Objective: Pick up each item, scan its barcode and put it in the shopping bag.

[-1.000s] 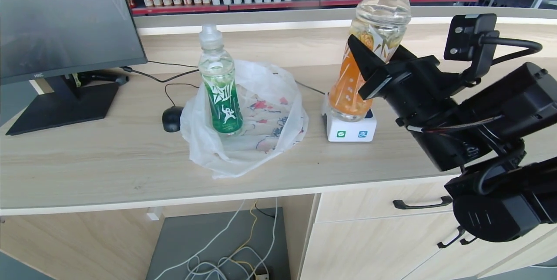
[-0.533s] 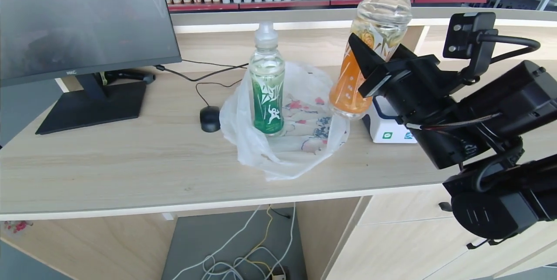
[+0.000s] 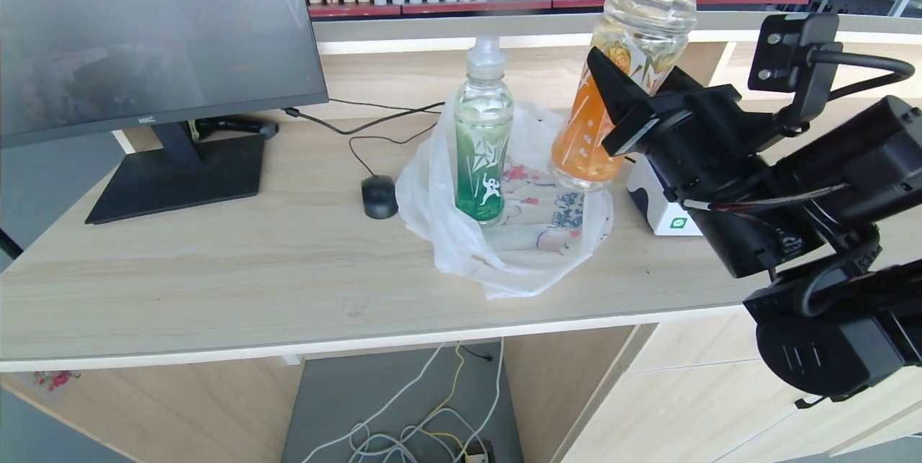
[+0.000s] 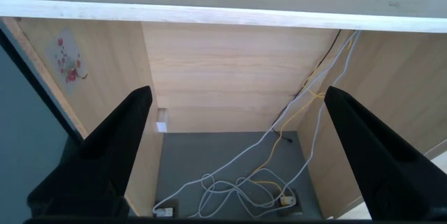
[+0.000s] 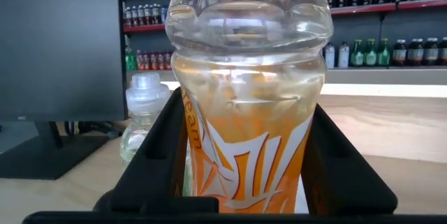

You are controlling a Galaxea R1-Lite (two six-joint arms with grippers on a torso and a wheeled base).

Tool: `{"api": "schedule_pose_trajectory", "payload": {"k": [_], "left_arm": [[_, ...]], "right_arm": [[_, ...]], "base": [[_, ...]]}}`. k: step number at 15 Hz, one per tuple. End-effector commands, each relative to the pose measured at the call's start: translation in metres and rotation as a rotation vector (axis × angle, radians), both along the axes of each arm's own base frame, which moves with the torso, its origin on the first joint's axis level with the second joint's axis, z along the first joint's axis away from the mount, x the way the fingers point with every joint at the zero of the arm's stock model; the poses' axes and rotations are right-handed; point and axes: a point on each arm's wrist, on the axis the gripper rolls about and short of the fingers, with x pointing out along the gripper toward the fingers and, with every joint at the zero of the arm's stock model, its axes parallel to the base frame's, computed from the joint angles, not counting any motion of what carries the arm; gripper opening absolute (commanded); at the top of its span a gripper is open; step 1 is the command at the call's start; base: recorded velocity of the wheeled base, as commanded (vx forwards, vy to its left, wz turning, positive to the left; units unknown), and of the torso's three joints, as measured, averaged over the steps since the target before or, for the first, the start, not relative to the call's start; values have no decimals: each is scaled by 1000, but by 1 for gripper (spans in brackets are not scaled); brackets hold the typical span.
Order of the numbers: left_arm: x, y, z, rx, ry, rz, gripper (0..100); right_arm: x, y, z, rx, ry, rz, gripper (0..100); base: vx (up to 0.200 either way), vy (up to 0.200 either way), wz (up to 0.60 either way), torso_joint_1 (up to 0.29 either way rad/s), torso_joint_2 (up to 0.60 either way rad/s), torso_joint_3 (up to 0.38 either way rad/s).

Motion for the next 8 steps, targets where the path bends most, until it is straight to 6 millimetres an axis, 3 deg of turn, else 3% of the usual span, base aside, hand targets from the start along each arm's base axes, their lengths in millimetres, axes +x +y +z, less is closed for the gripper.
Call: {"api": "schedule_pose_trajectory", "payload": {"k": [1, 6, 8], "left_arm": [[0, 0, 0, 0, 0, 1, 100], [0, 0, 0, 0, 0, 0, 100], [0, 0, 0, 0, 0, 1, 100]], "right_arm": [[-1, 0, 0, -6, -1, 0, 0], [1, -3, -10, -59, 14, 2, 0], [11, -6, -11, -101, 57, 1, 0]], "base": [[0, 0, 0, 0, 0, 0], [0, 0, 0, 0, 0, 0], [0, 0, 0, 0, 0, 0]]}}
